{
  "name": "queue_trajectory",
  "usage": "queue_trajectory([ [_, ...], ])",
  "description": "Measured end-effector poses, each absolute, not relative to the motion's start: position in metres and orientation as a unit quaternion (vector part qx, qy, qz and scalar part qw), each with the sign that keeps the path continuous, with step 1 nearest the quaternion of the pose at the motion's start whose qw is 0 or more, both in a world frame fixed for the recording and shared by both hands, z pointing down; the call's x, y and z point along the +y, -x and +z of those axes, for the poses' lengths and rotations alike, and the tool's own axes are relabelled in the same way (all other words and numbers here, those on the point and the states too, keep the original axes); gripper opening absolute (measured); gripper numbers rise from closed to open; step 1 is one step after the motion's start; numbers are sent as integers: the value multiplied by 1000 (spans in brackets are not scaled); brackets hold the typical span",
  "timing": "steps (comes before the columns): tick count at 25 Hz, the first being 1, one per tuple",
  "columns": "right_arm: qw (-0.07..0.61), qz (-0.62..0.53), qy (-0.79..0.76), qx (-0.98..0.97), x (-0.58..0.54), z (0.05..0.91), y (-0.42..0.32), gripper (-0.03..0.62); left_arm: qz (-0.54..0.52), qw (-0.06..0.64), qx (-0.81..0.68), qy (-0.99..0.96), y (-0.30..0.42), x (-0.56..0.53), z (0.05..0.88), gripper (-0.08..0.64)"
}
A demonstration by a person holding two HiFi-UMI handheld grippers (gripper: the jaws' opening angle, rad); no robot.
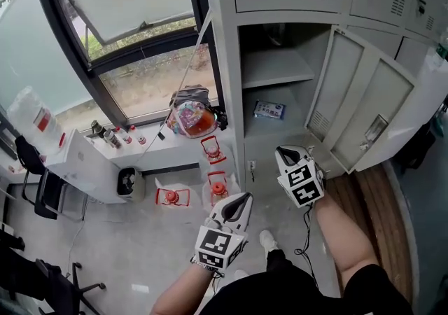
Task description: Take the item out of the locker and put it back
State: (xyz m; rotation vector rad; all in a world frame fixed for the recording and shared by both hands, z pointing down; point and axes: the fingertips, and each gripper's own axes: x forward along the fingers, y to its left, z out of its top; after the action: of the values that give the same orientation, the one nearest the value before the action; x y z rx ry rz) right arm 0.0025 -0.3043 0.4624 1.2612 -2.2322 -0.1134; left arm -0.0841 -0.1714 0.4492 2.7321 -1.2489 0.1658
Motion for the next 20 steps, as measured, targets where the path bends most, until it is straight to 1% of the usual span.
queue_trajectory([
  [11, 234, 3, -493, -838, -204, 455, 4, 52, 51, 71, -402, -911, 97, -114, 452, 15],
  [17, 204, 36, -493, -845, -174, 452, -3, 52, 40, 76, -409, -908, 92, -103, 446, 15],
  [20, 194, 42, -487, -850, -163, 448, -8, 52, 47, 65, -415, -906, 86, -98, 446, 15],
])
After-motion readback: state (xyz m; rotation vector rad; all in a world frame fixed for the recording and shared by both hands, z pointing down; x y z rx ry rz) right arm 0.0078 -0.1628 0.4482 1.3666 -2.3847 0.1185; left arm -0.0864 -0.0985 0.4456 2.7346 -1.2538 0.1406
